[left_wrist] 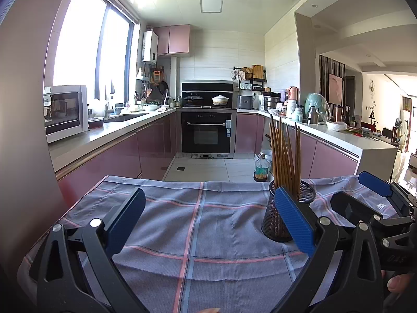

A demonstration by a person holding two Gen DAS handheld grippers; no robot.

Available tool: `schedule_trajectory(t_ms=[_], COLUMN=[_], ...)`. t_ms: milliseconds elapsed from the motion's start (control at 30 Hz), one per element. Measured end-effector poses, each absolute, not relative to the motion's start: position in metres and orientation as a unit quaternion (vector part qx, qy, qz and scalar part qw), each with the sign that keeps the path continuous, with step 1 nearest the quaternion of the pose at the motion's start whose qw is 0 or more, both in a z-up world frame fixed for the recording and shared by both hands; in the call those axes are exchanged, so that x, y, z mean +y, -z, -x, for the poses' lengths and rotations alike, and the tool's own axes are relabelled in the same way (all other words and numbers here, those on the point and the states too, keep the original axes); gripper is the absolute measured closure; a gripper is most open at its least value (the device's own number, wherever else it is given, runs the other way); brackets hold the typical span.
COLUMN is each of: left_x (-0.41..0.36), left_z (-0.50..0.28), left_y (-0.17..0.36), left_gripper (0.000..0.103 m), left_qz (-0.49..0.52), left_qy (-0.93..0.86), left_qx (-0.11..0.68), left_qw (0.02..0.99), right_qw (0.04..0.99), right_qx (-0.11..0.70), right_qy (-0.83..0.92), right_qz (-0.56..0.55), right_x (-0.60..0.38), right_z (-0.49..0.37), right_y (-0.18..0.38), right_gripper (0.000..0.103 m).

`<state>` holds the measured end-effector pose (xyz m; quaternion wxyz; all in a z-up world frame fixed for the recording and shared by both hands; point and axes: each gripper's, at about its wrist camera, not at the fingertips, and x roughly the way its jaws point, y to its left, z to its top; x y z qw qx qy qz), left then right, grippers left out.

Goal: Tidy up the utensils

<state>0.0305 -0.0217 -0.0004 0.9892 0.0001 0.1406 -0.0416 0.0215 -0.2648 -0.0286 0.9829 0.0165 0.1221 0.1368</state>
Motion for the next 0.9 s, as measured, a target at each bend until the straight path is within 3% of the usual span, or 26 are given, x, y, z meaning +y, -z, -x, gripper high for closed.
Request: schedule_trajectory(t_ms=[900], left_x=[-0.0226], left_z=[-0.0311], left_y=[-0.0008], left_gripper=[0.006], left_qz=[-0.003], left_qy=[0.041], left_qx=[0.128], left_qw=[0.991], right_qw=[0.984], right_qx=[0.115], right_qy=[-0.138], right_qz=[-0.018], right_x=[-0.2647], right_z=[-0.0215], right_y=[0.0293], right_gripper=[0.007])
